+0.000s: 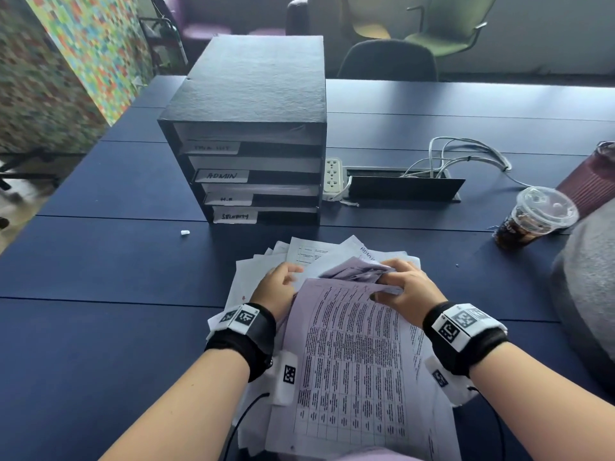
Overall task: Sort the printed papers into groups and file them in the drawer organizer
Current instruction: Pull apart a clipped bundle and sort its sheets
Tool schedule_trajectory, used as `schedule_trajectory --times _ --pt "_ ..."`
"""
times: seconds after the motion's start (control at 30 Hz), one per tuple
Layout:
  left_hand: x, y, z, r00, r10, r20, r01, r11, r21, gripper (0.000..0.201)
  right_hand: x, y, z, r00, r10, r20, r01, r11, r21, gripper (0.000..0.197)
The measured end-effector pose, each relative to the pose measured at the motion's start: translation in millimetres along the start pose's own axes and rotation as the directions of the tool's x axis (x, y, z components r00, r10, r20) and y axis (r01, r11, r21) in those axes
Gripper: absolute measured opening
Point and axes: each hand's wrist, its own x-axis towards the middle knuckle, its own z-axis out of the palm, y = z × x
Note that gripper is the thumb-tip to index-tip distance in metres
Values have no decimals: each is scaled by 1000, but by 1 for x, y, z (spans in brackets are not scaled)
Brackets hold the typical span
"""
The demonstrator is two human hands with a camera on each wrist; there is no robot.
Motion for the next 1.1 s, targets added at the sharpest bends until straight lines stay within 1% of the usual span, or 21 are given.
schedule_trajectory --times 0.07,0.1,0.2,0.23,0.3,0.33,0.37,0.4,0.43,0.5,0.53,0.57,0.63,0.67,0.73,0.77,0.83,0.87,0.93,1.0,1.1 --pt "3 -8 3 999 -21 -45 30 972 232 40 0 -1 3 1000 -4 17 4 1000 -10 19" --pt "4 -11 4 998 -21 -56 36 956 292 42 -1 -1 3 1000 -4 20 5 1000 -16 20" --pt "6 -13 0 997 -58 -54 73 936 344 39 -1 -1 4 1000 -1 16 2 1000 -19 18" --pt "7 -12 -2 996 -83 -32 89 932 353 38 -1 -1 3 1000 1 18 -1 1000 -16 18" --pt "9 -10 -5 988 -147 41 121 918 378 46 0 -3 3 1000 -5 17 5 1000 -9 19" --pt "10 -8 -6 982 -170 77 125 907 403 47 1 -4 3 1000 -7 14 7 1000 -2 19" --pt "10 -7 -6 981 -167 100 112 904 413 44 3 -4 2 1000 -9 6 9 1000 6 18" --pt "8 -6 -6 983 -148 110 94 914 394 41 4 -4 0 1000 -7 -2 7 1000 14 17" --pt "5 -7 -5 988 -106 112 63 941 334 39 5 -4 -1 1000 -1 -9 1 1000 22 17" --pt "-2 -10 -6 991 -46 125 32 994 108 32 8 -2 -4 1000 6 -31 -5 1000 24 18" --pt "-4 -12 -7 990 -26 142 24 1000 16 32 10 -1 -6 999 7 -35 -7 1000 15 18" --pt "-5 -15 -8 986 -8 166 13 999 -30 34 11 -1 -7 1000 17 -26 -17 1000 4 19" --pt "-7 -17 -12 983 5 184 1 1000 -31 39 12 0 -9 998 57 8 -57 998 -8 19" --pt "-9 -15 -14 985 19 170 -14 999 -30 39 12 0 -9 998 67 23 -66 998 -7 19" --pt "-15 -11 -15 988 60 143 -54 998 -43 37 10 1 -7 996 70 52 -71 997 13 26" --pt "-18 -8 -16 986 90 141 -81 994 -68 38 9 2 -7 996 74 57 -77 996 37 29" --pt "-22 -8 -16 981 123 151 -102 985 -139 42 7 1 -7 994 99 49 -105 985 135 23" --pt "-22 -7 -17 982 118 149 -95 983 -158 42 6 0 -7 993 110 42 -116 975 192 20" --pt "-20 -6 -20 984 88 154 -60 982 -177 40 3 1 -6 995 97 19 -99 963 251 26" --pt "-16 -5 -20 984 48 171 -14 981 -194 34 -1 0 -6 997 81 18 -83 964 254 29" --pt "-14 -8 -17 984 9 178 24 983 -181 26 -6 1 -3 996 84 42 -90 978 188 17"
